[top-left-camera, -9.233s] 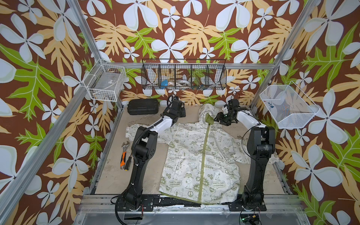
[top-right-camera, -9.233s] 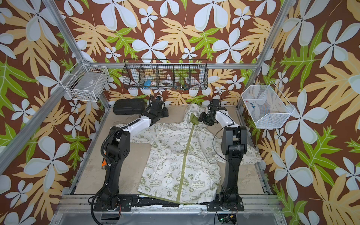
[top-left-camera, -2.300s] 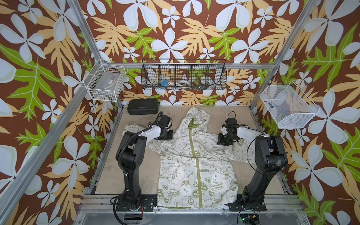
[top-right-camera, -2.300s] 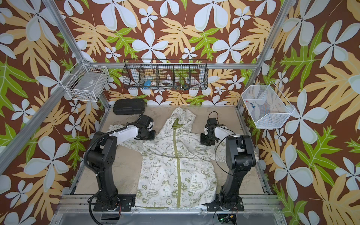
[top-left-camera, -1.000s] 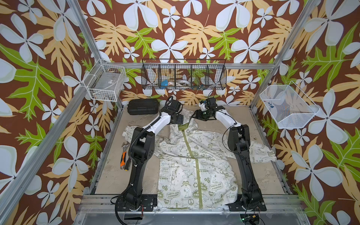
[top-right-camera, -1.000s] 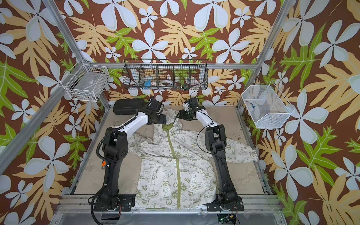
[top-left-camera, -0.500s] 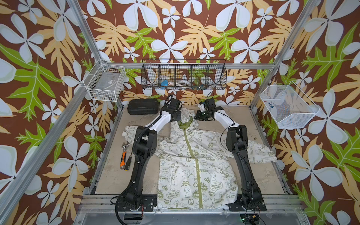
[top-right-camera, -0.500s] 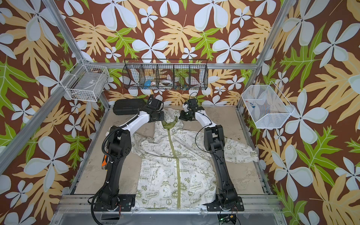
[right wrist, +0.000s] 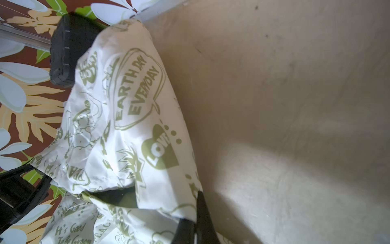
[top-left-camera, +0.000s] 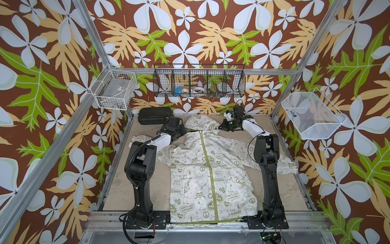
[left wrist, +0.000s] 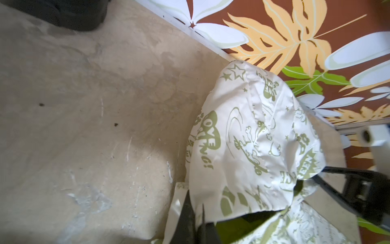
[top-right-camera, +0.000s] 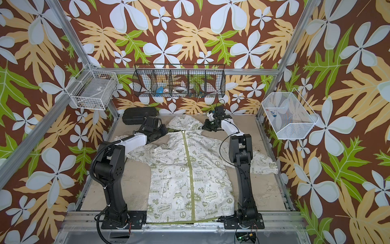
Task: Unzip the jacket
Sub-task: Flatten out the jacket at the center of the board.
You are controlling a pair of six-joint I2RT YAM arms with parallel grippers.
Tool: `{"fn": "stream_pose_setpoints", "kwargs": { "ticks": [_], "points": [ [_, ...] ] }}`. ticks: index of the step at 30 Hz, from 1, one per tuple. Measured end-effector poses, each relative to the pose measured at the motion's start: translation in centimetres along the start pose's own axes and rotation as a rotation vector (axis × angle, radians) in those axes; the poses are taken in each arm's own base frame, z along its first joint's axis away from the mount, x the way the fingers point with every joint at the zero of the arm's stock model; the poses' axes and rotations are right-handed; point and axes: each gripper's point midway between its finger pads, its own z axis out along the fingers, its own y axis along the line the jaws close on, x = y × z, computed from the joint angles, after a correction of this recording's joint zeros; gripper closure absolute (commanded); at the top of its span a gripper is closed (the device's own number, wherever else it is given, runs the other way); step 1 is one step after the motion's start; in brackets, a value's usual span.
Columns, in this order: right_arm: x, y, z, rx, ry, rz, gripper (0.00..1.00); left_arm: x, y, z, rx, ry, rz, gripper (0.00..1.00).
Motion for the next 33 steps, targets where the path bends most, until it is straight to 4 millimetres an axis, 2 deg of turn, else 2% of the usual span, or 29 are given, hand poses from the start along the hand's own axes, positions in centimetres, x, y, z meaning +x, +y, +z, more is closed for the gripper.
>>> {"fn": "stream_pose_setpoints", "kwargs": {
  "ticks": [2, 3, 6, 8, 9, 10, 11, 15, 17, 19, 21, 25, 26, 28, 29, 31, 33],
  "points": [
    [0.6, -1.3, 0.2, 0.029, 0.011, 0.011, 0.68, 0.1, -0.1, 0.6, 0.023, -0.002, -0.022, 0.81],
    [0.7, -1.9, 0.1, 0.047, 0.010, 0.014, 0.64, 0.1, -0.1, 0.8, 0.029, -0.003, -0.036, 0.70],
    [0.7, -2.6, -0.7, 0.079, 0.008, 0.009, 0.51, -0.3, -0.1, 0.6, 0.036, -0.016, -0.044, 0.57],
    [0.5, -2.8, -1.7, 0.097, -0.004, 0.005, 0.47, -1.0, -0.7, -0.3, 0.047, -0.039, -0.017, 0.44],
    [0.5, -2.7, -2.3, 0.100, -0.009, 0.008, 0.46, -1.7, -1.2, -1.0, 0.056, -0.060, 0.017, 0.32],
    [0.4, -2.7, -3.0, 0.104, -0.016, 0.008, 0.45, -2.6, -2.0, -1.9, 0.074, -0.088, 0.057, 0.03],
    [0.4, -2.9, -3.6, 0.116, -0.024, 0.010, 0.45, -3.4, -2.7, -2.9, 0.094, -0.120, 0.097, 0.00],
    [0.3, -2.0, -6.1, 0.115, -0.061, 0.002, 0.48, -6.5, -7.0, -7.0, 0.215, -0.240, 0.310, 0.00],
    [0.3, -0.9, -6.7, 0.086, -0.080, -0.008, 0.50, -7.4, -9.6, -7.6, 0.299, -0.253, 0.424, 0.06],
    [0.3, 0.4, -7.4, 0.053, -0.099, -0.026, 0.51, -7.3, -12.1, -7.4, 0.404, -0.226, 0.535, 0.13],
    [-0.2, 1.3, -8.2, 0.031, -0.123, -0.030, 0.51, -6.0, -13.7, -6.6, 0.503, -0.166, 0.623, 0.17],
    [-1.2, 2.8, -9.9, 0.001, -0.169, -0.058, 0.51, -2.2, -15.8, -3.8, 0.617, -0.011, 0.760, 0.27],
    [-1.2, 3.0, -10.1, -0.004, -0.174, -0.061, 0.50, -1.2, -16.3, -3.1, 0.631, 0.021, 0.794, 0.31],
    [-1.0, 3.7, -10.5, -0.024, -0.178, -0.070, 0.50, 0.9, -17.6, -1.2, 0.661, 0.088, 0.876, 0.48],
    [-0.7, 3.8, -10.6, -0.028, -0.177, -0.070, 0.50, 1.7, -17.8, -0.6, 0.672, 0.111, 0.900, 0.50],
    [0.1, 4.1, -10.8, -0.043, -0.169, -0.068, 0.50, 3.4, -17.0, 0.8, 0.668, 0.167, 0.930, 0.43],
    [0.9, 4.3, -11.2, -0.051, -0.166, -0.067, 0.49, 4.1, -15.9, 2.1, 0.644, 0.212, 0.922, 0.36]
  ]
}}
